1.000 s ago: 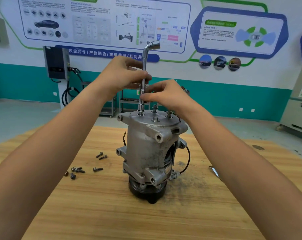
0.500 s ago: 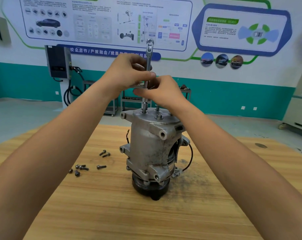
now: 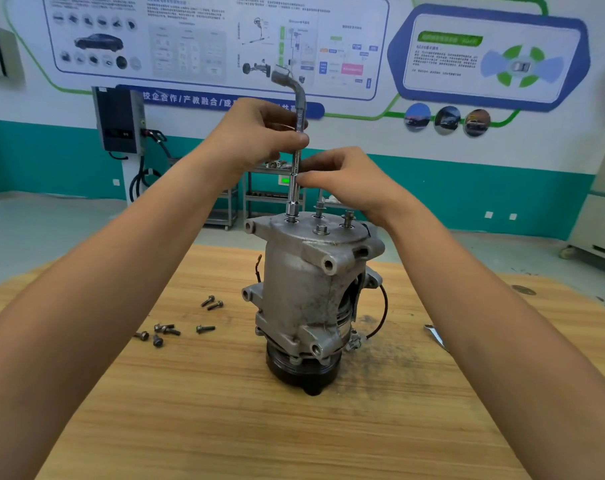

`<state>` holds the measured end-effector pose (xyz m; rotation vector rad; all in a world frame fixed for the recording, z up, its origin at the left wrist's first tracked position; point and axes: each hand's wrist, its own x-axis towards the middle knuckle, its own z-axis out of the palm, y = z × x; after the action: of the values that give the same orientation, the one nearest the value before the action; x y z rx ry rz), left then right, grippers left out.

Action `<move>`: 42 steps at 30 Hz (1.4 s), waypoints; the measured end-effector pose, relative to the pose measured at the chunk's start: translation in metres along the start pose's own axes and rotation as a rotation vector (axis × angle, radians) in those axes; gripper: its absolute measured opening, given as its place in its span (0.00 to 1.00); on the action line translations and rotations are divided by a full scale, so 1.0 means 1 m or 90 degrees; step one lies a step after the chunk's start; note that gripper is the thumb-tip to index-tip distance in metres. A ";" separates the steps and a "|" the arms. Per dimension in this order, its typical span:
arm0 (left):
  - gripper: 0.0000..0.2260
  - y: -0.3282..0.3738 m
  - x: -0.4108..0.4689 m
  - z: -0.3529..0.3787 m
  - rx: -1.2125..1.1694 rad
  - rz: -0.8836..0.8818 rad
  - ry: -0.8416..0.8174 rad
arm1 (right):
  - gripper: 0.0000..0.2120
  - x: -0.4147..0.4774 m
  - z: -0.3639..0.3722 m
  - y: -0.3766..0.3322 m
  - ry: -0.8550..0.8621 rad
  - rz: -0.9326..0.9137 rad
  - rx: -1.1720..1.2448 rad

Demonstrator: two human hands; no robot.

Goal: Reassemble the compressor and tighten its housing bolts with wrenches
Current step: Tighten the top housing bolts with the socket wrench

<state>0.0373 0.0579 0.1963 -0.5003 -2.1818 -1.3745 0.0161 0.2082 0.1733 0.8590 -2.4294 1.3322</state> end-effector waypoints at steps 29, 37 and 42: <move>0.14 0.007 -0.004 0.007 -0.056 0.009 -0.009 | 0.04 0.003 0.006 0.006 -0.003 -0.037 0.009; 0.10 0.005 -0.004 0.010 0.053 0.015 -0.002 | 0.08 0.005 0.007 0.006 0.061 -0.041 -0.061; 0.13 0.008 -0.002 0.007 -0.002 0.002 -0.040 | 0.06 0.002 0.007 0.002 -0.013 0.002 -0.052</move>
<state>0.0416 0.0675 0.1989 -0.5544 -2.2285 -1.3777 0.0137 0.2028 0.1687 0.8527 -2.4826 1.2219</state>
